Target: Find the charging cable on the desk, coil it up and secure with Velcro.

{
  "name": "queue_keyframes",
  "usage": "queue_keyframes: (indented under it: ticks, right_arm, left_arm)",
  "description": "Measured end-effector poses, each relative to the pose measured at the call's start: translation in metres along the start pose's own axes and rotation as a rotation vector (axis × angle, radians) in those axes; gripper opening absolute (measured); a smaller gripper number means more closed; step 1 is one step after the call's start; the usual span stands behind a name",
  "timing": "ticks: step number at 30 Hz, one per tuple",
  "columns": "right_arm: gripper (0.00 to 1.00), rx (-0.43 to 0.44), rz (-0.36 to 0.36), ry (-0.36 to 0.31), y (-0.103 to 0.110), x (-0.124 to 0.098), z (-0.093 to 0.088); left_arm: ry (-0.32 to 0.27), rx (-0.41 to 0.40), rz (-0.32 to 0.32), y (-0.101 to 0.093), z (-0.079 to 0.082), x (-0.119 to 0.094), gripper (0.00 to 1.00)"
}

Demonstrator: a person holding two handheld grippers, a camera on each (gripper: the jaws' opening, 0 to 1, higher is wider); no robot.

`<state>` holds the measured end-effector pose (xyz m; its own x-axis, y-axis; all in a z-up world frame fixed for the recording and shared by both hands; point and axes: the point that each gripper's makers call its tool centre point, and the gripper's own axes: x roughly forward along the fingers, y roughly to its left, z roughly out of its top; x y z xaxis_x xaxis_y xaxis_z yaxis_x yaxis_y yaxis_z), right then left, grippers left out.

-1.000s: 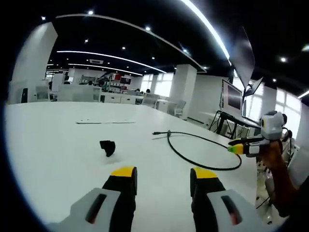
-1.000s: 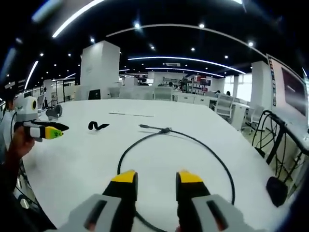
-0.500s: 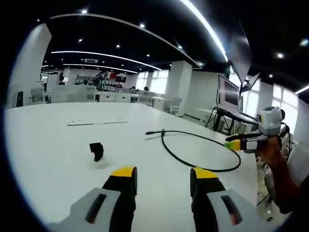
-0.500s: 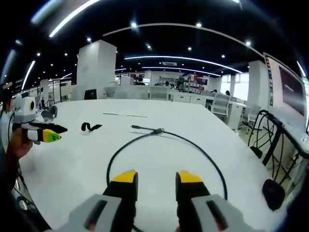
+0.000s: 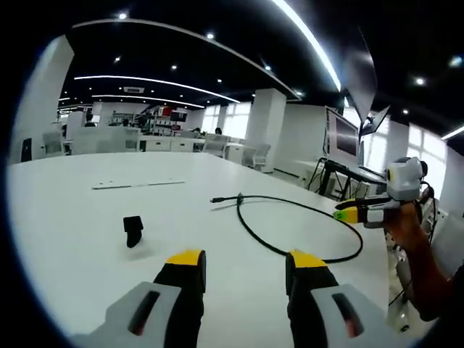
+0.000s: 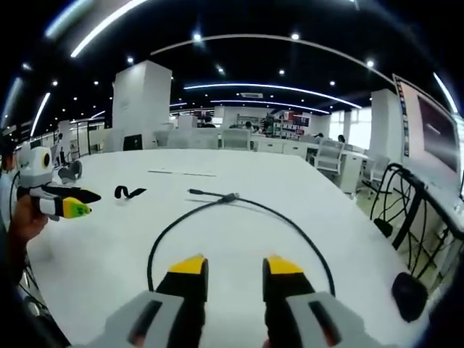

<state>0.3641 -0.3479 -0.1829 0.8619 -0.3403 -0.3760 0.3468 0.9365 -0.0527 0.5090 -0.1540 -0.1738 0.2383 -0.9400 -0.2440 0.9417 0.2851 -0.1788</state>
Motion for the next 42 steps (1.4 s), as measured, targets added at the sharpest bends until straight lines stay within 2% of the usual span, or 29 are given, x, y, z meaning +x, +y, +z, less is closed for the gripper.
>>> queue_keyframes:
  ticks: [11, 21, 24, 42]
  right_arm:
    - [0.30, 0.011, -0.002, -0.001, -0.010, 0.007, 0.003]
    - [0.30, 0.020, -0.012, 0.005, -0.020, 0.013, 0.003]
    - [0.30, 0.057, 0.021, -0.002, -0.020, 0.016, 0.006]
    - [0.30, 0.065, 0.009, -0.008, -0.038, 0.025, 0.019]
  left_arm:
    - [0.012, 0.010, -0.020, -0.013, 0.000, 0.019, 0.45]
    - [0.022, 0.007, -0.026, -0.016, 0.000, 0.029, 0.45]
    - [0.035, 0.023, -0.027, -0.017, 0.000, 0.033, 0.45]
    - [0.028, 0.027, -0.036, -0.029, 0.004, 0.047, 0.47]
